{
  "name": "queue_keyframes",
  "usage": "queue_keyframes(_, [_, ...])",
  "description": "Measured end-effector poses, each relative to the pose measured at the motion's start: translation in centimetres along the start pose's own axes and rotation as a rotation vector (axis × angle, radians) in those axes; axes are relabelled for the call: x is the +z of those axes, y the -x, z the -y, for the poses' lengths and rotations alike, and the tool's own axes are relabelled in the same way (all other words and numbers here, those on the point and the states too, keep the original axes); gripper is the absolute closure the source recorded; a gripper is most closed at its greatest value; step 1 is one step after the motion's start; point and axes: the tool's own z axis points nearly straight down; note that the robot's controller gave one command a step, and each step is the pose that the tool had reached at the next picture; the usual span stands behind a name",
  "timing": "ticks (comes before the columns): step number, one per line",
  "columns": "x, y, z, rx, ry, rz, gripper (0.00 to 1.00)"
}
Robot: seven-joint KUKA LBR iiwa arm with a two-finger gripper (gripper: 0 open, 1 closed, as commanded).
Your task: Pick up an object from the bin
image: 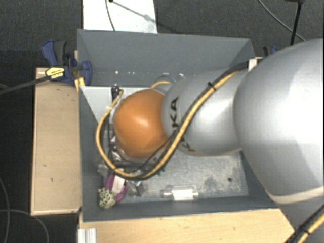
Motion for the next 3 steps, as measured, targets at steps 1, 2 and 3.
queue_keyframes(1, [3.04,0.42,1.16,-0.143,-0.001,-0.006,0.00])
queue_keyframes(2, [3.00,0.44,1.18,-0.135,0.000,-0.005,0.00])
queue_keyframes(3, [2.97,0.46,1.25,-0.132,-0.001,-0.004,1.00])
